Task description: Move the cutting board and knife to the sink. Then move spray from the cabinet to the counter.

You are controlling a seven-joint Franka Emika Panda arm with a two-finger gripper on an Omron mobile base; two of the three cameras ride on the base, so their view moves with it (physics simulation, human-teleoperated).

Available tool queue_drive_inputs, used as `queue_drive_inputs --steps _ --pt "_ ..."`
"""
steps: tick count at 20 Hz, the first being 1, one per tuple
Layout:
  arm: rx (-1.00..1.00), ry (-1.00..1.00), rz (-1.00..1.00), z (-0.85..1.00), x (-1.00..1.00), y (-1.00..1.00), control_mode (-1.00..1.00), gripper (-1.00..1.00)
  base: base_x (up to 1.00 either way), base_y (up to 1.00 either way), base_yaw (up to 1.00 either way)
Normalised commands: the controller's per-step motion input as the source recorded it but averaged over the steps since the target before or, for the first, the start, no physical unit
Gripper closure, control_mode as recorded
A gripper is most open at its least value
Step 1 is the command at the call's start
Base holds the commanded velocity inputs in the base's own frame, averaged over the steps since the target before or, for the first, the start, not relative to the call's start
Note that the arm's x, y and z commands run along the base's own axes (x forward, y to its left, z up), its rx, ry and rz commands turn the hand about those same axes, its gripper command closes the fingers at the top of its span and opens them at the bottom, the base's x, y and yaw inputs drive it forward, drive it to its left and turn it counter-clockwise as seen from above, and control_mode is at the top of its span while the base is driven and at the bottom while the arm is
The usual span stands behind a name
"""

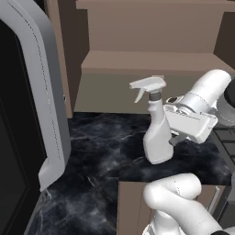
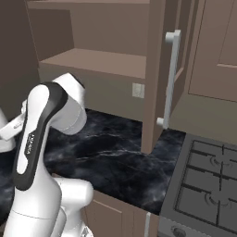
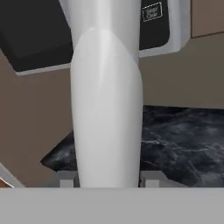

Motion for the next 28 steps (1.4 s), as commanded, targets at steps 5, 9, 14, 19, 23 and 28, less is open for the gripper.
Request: queue_drive_inputs --steps 5,9,14,19,23,28 --pt "0.0 -0.02 0.23 -0.29 -0.21 0.07 -1.0 1.0 0.0 0.0 0.0" --pt "0.04 -0.03 0.12 -0.25 -0.26 0.07 -1.0 1.0 0.0 0.0 0.0" --pt "0.08 -0.01 0.0 -0.24 -0.23 0.14 -1.0 1.0 0.0 0.0 0.0" --pt "0.09 -0.04 0.0 -0.3 -0.15 0.13 -1.0 1.0 0.0 0.0 0.0" --pt "0.05 -0.01 0.0 -0.3 0.0 0.06 -1.0 1.0 0.0 0.0 0.0" --pt "0.0 0.0 0.08 -0.34 0.12 0.08 -1.0 1.0 0.0 0.0 0.0"
